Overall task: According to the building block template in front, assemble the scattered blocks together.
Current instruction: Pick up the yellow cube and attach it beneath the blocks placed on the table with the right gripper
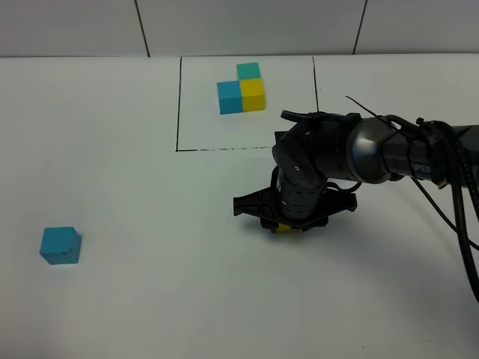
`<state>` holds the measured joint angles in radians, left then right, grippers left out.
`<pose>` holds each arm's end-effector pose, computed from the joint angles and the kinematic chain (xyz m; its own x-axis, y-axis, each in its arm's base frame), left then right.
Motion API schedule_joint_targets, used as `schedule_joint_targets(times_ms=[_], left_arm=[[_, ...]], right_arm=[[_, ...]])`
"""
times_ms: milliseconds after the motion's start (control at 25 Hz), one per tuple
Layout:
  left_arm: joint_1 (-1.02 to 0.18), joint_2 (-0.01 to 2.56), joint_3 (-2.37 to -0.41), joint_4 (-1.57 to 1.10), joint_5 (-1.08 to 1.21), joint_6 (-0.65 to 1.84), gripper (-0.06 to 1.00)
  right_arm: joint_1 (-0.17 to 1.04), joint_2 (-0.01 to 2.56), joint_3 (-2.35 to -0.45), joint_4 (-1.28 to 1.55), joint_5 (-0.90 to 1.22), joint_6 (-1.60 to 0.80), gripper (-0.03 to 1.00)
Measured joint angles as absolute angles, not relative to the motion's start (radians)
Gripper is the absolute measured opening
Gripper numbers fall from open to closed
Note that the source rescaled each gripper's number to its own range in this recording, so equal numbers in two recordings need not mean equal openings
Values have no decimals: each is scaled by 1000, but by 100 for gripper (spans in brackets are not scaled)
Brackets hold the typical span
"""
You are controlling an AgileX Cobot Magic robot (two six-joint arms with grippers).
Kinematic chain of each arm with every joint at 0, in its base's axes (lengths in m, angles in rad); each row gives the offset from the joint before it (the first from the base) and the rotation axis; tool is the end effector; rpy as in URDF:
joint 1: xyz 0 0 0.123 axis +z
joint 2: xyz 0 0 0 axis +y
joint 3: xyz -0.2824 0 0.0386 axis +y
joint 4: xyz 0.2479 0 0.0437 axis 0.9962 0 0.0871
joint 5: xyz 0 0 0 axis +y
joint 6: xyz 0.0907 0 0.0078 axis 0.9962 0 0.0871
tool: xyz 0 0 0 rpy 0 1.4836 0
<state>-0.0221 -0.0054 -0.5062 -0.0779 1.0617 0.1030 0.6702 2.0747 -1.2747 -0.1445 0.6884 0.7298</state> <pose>-0.0067 -0.0060 0.2790 -0.4390 0.0745 -0.8954 0.1116 0.9934 0.0279 0.3107 0.2356 0.1150 -0.9802 -0.0408 -0.1939 -0.0469 0.9985 0.0273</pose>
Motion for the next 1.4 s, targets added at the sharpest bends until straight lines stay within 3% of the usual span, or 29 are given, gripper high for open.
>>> schedule_joint_targets(times_ms=[1400], left_arm=[[-22,-5,-506,-78,1062,101,75]], right_arm=[[670,2085,-1275,-206,664,726,2]])
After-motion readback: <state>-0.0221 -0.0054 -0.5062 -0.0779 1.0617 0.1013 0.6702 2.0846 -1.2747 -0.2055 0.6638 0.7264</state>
